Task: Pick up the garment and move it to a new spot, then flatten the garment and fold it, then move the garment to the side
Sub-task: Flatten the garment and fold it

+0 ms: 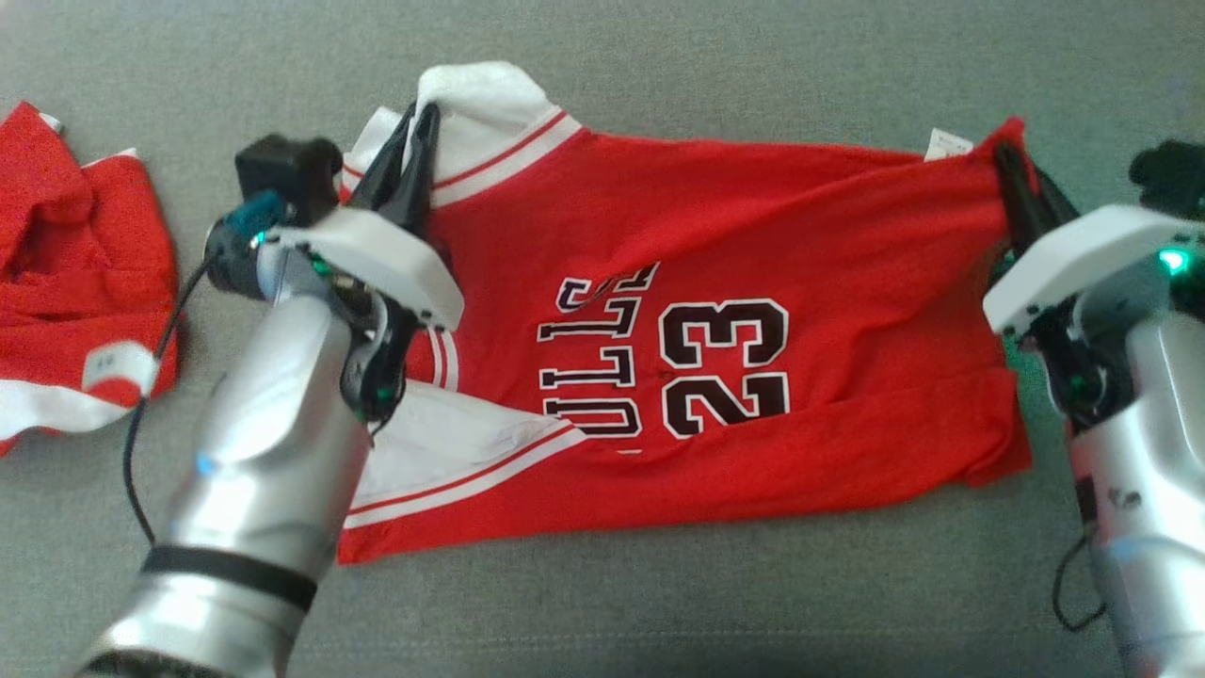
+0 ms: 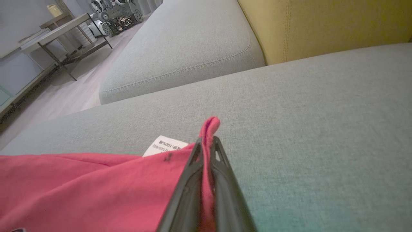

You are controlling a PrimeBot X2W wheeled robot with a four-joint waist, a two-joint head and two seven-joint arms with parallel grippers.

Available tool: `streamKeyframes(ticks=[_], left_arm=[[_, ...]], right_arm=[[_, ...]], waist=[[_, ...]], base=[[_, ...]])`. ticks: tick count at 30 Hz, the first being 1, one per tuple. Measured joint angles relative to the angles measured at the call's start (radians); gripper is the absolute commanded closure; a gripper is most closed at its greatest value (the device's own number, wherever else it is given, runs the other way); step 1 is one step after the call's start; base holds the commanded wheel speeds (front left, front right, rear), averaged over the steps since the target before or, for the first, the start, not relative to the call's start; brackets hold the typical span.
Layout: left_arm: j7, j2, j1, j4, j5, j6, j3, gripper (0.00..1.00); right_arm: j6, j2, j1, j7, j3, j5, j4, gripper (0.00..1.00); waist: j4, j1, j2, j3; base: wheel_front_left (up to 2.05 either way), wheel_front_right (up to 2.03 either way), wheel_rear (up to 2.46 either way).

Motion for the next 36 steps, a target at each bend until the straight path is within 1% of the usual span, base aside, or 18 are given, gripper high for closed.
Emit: streamKeyframes(ticks=[6,10,12,13,16,18,20,21,22,23,24,25,26,31,36], left_arm=[[0.000,0.018,0.155,-0.211,0.040,0.038,0.016,1.00],[0.000,0.036,0.288,-0.345,0.050,0.070,0.015,1.00],[0.000,0.045,0.357,-0.392,0.050,0.092,0.013,1.00],[0.003,0.054,0.426,-0.434,0.048,0.111,0.014,1.00],[0.023,0.058,0.509,-0.477,0.035,0.131,0.012,1.00],[0.038,0.059,0.549,-0.490,0.024,0.137,0.010,1.00],[0.051,0.060,0.576,-0.491,0.012,0.140,0.005,1.00],[0.056,0.060,0.585,-0.490,0.008,0.140,0.002,1.00],[0.060,0.060,0.592,-0.488,0.003,0.140,0.000,1.00],[0.069,0.059,0.598,-0.482,-0.006,0.140,-0.003,0.96],[0.074,0.058,0.600,-0.471,-0.014,0.140,-0.006,0.67],[0.082,0.058,0.600,-0.458,-0.016,0.139,-0.011,0.31],[0.082,0.057,0.600,-0.452,-0.025,0.138,-0.012,0.00],[0.077,0.055,0.600,-0.426,-0.035,0.136,-0.009,0.00],[0.047,0.057,0.634,-0.432,-0.040,0.154,0.017,0.00]], right_arm=[[0.000,-0.001,0.118,0.000,-0.005,0.053,-0.087,1.00],[0.000,-0.001,0.212,-0.005,-0.006,0.056,-0.148,1.00],[0.000,-0.001,0.251,-0.010,-0.007,0.033,-0.161,1.00],[0.000,0.004,0.284,-0.025,-0.009,0.021,-0.174,1.00],[0.000,0.014,0.321,-0.059,-0.025,-0.014,-0.199,1.00],[0.000,0.015,0.344,-0.092,-0.029,-0.045,-0.227,1.00],[0.000,0.025,0.365,-0.111,-0.032,-0.063,-0.250,0.76],[0.000,0.032,0.380,-0.121,-0.032,-0.078,-0.261,0.55],[0.000,0.041,0.396,-0.124,-0.033,-0.086,-0.270,0.03],[0.000,0.051,0.414,-0.124,-0.033,-0.090,-0.273,0.00],[0.000,0.060,0.433,-0.123,-0.033,-0.096,-0.276,0.00],[0.000,0.070,0.451,-0.123,-0.035,-0.100,-0.279,0.00],[0.000,0.077,0.471,-0.123,-0.036,-0.109,-0.283,0.00],[0.000,0.105,0.539,-0.122,-0.052,-0.133,-0.332,0.00],[0.000,0.119,0.597,-0.128,-0.064,-0.148,-0.397,0.00]], waist=[[0.006,0.0000,0.0000,-0.012],[0.009,0.0000,0.0000,-0.016],[0.007,0.0000,0.0000,-0.017],[0.005,0.0000,0.0000,-0.018],[0.007,0.0000,0.0000,-0.020],[0.009,0.0000,0.0000,-0.021],[0.011,0.0000,0.0000,-0.023],[0.012,0.0000,0.0000,-0.024],[0.013,0.0000,0.0000,-0.024],[0.013,0.0000,0.0000,-0.024],[0.013,0.0000,0.0000,-0.025],[0.013,0.0000,0.0000,-0.027],[0.012,0.0000,0.0000,-0.029],[0.010,0.0000,0.0000,-0.042],[0.006,0.0000,0.0001,-0.069]], base=[[0.00,0.00,0.00],[0.00,0.00,0.00],[0.00,0.00,0.00],[0.00,0.00,0.00],[0.00,0.00,0.00],[0.00,0.00,0.00],[0.00,0.00,0.00],[0.00,0.00,0.00],[0.00,0.00,0.00],[0.00,0.00,0.00],[0.00,0.00,0.00],[0.00,0.00,0.00],[0.00,0.00,0.00],[0.00,0.00,0.00],[0.00,0.00,0.00]])
